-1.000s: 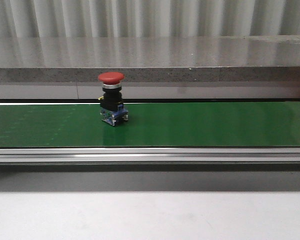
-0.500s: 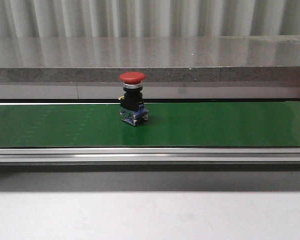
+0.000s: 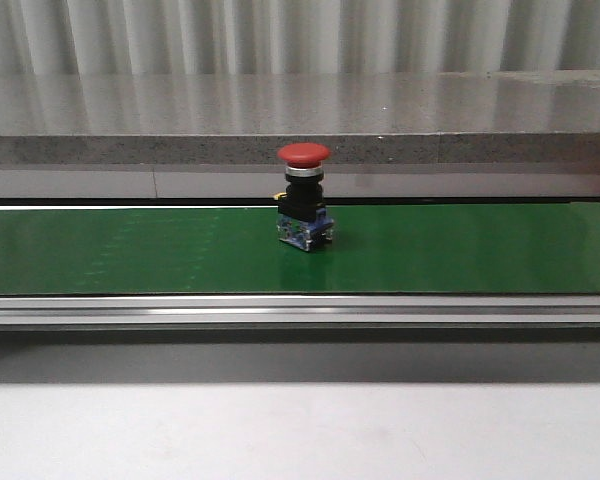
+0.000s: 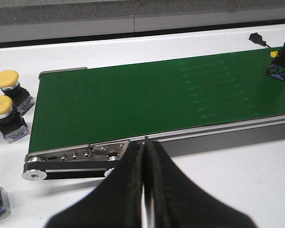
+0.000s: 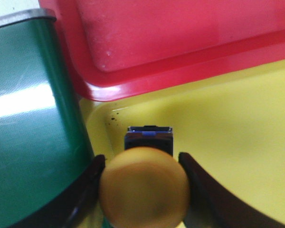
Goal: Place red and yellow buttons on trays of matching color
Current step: 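Carry the yellow button with the right gripper into the yellow tray, release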
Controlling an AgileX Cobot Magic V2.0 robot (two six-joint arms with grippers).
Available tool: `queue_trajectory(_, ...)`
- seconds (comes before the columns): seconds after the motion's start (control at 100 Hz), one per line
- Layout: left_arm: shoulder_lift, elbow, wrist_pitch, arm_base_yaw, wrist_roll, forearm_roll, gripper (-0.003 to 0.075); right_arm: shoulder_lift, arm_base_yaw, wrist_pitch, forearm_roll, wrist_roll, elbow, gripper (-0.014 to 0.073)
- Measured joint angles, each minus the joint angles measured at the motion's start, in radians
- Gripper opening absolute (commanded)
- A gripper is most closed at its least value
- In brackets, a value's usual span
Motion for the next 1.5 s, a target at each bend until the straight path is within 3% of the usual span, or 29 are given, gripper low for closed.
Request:
queue_trajectory(0.44, 0.0, 0.0, 0.0, 0.0, 0.002, 0.0, -0.002, 0.114, 0.0, -0.042, 0.022, 0.0, 0.0, 0.0186)
queue_trajectory(0.64, 0.0, 0.0, 0.0, 0.0, 0.002, 0.0, -0.002, 0.124, 0.0, -0.048, 0.027, 0.002, 0.0, 0.0448)
queue_trajectory(0.69, 0.0, 0.0, 0.0, 0.0, 0.002, 0.0, -0.002, 0.124, 0.0, -0.05, 0.027, 0.002, 0.0, 0.0477)
queue_trajectory(0.99, 0.0, 0.0, 0.0, 0.0, 0.002, 0.0, -0.002, 0.094, -0.001, -0.052, 0.029, 0.002, 0.0, 0.0475)
queue_trajectory(1.5, 0.0, 0.0, 0.0, 0.0, 0.002, 0.0, -0.002, -0.189, 0.035, 0.028, 0.074, 0.004, 0.0, 0.0477)
